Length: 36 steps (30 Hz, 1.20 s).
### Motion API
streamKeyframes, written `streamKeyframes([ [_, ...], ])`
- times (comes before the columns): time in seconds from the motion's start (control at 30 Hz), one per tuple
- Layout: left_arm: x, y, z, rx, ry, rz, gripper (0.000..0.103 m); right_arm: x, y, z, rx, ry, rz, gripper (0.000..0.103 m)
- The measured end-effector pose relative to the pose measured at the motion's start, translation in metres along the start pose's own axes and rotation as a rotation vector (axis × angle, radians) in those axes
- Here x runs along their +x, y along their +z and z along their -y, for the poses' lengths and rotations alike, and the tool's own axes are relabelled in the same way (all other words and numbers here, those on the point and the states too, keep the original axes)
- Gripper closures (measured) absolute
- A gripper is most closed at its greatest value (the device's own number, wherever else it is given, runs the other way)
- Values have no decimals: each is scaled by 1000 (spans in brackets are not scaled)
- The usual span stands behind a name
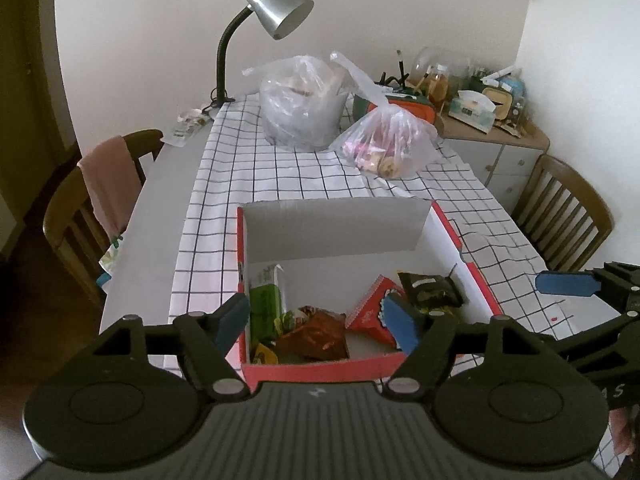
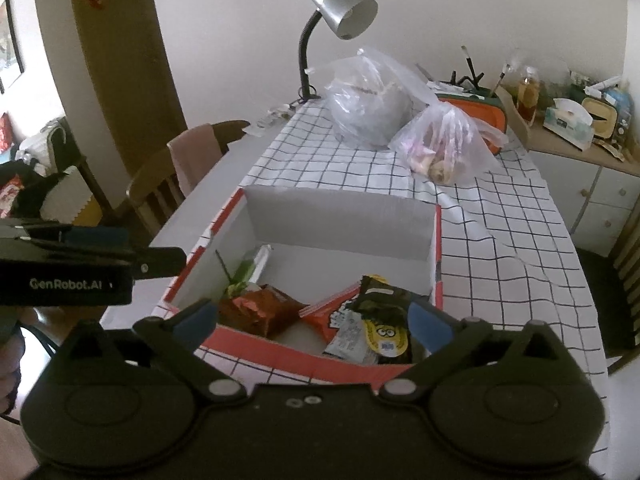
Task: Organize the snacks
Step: 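Move both open grippers from the red box back to the remaining snacks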
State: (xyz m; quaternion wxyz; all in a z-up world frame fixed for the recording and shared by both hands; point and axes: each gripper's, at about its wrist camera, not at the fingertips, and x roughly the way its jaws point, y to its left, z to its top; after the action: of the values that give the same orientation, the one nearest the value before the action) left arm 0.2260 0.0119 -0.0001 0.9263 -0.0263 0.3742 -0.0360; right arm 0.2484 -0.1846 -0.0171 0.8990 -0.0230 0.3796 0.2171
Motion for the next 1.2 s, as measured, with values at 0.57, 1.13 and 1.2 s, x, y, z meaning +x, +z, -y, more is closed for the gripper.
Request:
streamKeyframes([
  [0.57, -11, -57, -15, -44, 14, -85, 24, -1, -48, -22, -49, 79, -64, 0],
  [1.13, -3, -103, -46, -187, 72, -158, 24, 68, -105, -53, -92, 41, -237, 0],
  [1.2, -3, -106, -50, -200, 73, -164, 24, 76, -110, -54, -99, 35, -248, 0],
])
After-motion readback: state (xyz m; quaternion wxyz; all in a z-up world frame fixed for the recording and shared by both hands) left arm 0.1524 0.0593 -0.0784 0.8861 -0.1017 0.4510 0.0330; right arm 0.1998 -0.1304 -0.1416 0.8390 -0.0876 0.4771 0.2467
